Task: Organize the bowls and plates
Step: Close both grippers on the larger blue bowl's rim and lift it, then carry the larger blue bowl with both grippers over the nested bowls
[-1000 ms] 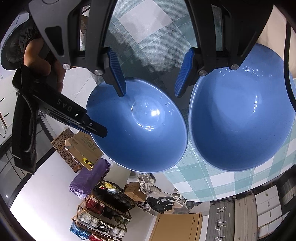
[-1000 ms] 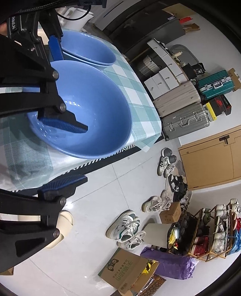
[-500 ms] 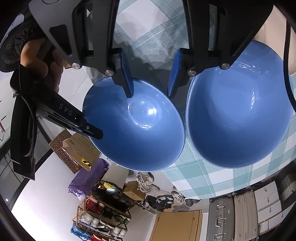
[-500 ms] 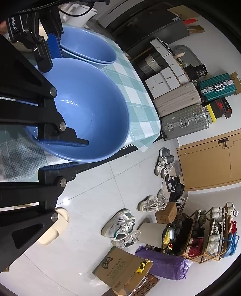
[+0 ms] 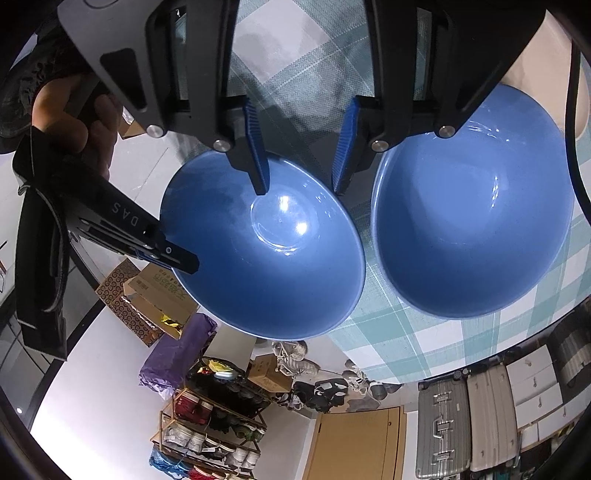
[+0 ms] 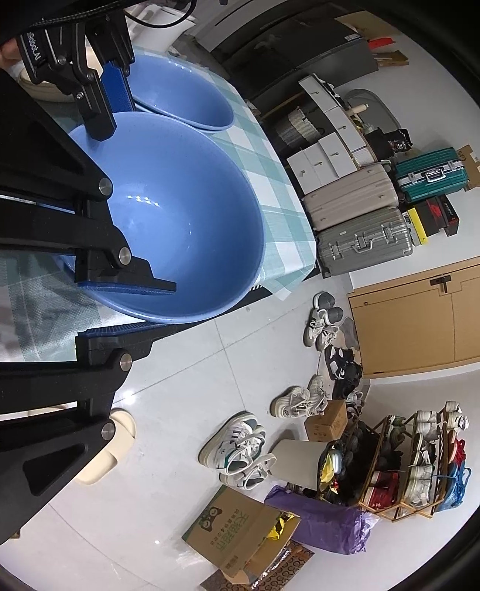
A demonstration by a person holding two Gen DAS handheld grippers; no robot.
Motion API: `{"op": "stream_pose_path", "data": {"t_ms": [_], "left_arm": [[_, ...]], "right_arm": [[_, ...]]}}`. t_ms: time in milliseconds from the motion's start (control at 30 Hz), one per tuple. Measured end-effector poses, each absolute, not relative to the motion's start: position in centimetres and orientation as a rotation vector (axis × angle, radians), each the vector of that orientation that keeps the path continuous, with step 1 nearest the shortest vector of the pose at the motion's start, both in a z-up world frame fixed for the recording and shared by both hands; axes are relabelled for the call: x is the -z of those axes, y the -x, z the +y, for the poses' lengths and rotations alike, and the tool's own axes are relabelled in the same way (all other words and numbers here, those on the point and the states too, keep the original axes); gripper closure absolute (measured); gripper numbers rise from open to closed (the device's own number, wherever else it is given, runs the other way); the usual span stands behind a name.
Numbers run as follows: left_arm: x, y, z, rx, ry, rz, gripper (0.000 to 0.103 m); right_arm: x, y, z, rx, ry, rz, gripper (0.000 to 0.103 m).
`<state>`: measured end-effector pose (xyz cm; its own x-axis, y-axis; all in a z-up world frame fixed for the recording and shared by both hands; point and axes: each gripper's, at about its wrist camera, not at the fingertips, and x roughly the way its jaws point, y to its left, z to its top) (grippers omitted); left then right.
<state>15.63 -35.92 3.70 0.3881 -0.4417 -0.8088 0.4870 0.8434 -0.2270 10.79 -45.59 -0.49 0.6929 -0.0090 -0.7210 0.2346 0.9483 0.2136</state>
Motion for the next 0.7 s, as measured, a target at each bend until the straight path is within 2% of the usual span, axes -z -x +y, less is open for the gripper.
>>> {"op": "stream_pose_path", "data": {"t_ms": [700], "left_arm": [[-8.2, -12.0, -33.9, 0.625, -0.040, 0.917, 0.071]], "right_arm": [[-4.3, -7.1, -44.6, 0.154, -0.257, 0.724, 0.088]]}}
